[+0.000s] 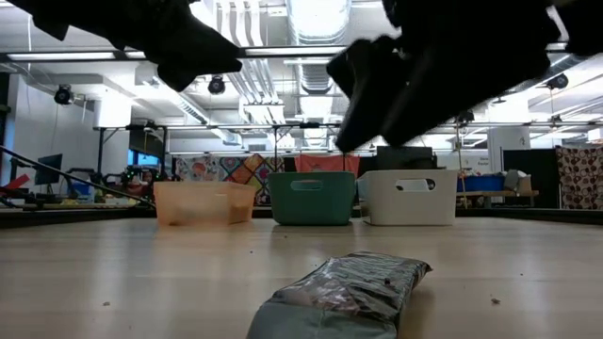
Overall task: Organize candy in baskets
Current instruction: Put the brown chocolate into the white bin
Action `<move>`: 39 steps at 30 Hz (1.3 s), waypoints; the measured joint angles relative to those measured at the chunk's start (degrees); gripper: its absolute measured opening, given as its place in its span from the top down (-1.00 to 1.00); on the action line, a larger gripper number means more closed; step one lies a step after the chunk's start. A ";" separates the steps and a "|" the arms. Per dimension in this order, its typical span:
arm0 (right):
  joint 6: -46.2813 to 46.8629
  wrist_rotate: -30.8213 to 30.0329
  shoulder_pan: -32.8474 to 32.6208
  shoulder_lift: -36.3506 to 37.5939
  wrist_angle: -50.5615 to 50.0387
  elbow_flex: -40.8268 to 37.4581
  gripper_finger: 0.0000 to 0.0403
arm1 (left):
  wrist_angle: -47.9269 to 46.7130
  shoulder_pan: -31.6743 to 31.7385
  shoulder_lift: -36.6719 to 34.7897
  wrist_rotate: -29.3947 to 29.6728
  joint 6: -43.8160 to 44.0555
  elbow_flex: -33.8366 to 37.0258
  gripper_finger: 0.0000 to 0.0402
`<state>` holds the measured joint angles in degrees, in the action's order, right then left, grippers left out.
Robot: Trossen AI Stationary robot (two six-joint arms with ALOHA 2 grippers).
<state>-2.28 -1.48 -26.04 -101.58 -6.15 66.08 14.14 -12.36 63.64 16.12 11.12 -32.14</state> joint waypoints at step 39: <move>0.78 6.40 -1.07 -12.05 12.35 1.19 0.10 | 0.08 0.04 0.02 0.04 -0.96 0.00 0.43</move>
<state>-1.50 4.93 -27.11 -113.62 6.20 67.28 14.22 -12.32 63.66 16.16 10.16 -32.14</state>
